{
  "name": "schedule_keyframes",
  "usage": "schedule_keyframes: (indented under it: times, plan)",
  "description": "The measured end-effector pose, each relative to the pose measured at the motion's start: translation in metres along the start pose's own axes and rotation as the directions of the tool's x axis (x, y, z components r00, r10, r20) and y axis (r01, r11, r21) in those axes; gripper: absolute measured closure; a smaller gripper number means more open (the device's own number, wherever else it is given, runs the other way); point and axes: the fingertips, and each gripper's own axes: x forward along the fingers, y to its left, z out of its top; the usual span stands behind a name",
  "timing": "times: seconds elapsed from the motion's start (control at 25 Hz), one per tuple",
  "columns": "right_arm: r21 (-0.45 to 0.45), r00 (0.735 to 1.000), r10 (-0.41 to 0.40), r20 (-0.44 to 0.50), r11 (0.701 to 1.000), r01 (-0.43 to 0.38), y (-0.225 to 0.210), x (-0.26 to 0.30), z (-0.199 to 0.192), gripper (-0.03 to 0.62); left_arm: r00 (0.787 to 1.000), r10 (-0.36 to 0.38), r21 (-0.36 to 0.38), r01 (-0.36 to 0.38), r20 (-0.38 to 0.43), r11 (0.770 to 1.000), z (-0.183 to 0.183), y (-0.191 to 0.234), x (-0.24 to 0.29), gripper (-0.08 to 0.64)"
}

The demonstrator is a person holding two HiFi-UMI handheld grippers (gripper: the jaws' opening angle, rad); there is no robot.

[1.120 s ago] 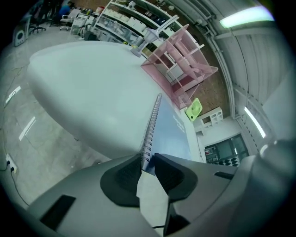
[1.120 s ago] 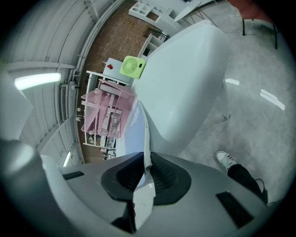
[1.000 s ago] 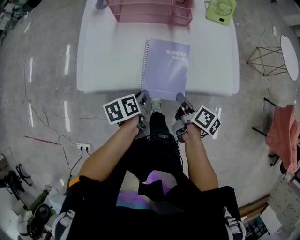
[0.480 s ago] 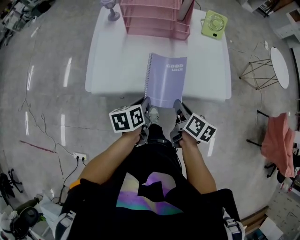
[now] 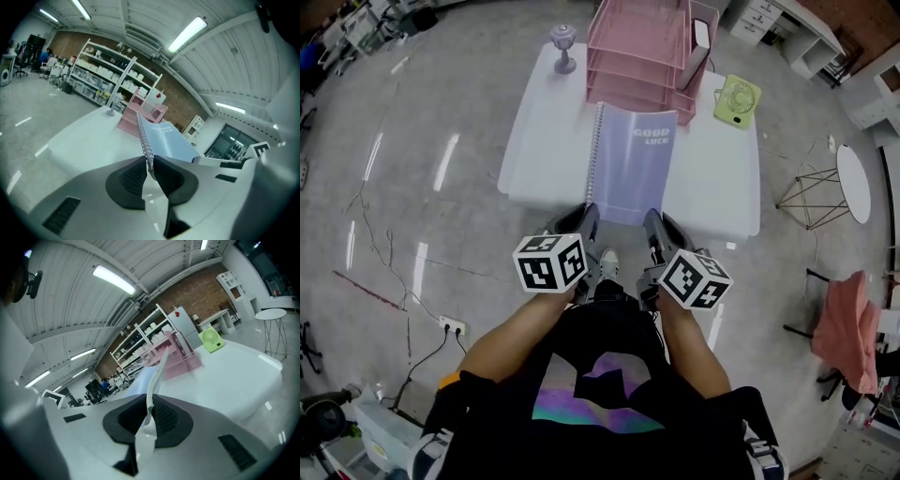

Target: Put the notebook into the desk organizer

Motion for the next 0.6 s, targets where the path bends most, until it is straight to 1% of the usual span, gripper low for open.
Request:
schedule_keyframes:
  times: [0.16,0.32,0.44,0.6]
  plan:
    - [-0.058,0.997,0.058,0.041,0.997,-0.055,0.029,0.011,0.031,0.548,0.997,0.017,0.066,-0.023,0.079,0.998,0.043,-0.003,-0.012,0.508]
    - [-0.091,0.992,0.101,0.074,0.991,-0.094,0.044,0.026,0.063,0.548,0.991,0.019,0.113,-0.034,0.13,0.993,0.084,-0.006,-0.009,0.508]
    - [-0.111,0.987,0.124,0.1,0.987,-0.113,0.046,0.036,0.095,0.548,0.988,0.018,0.139,-0.04,0.155,0.989,0.114,-0.017,0.003,0.508]
    - [-0.13,0.981,0.145,0.132,0.983,-0.128,0.037,0.054,0.138,0.548,0.983,0.023,0.187,-0.058,0.183,0.981,0.153,-0.034,0.029,0.508]
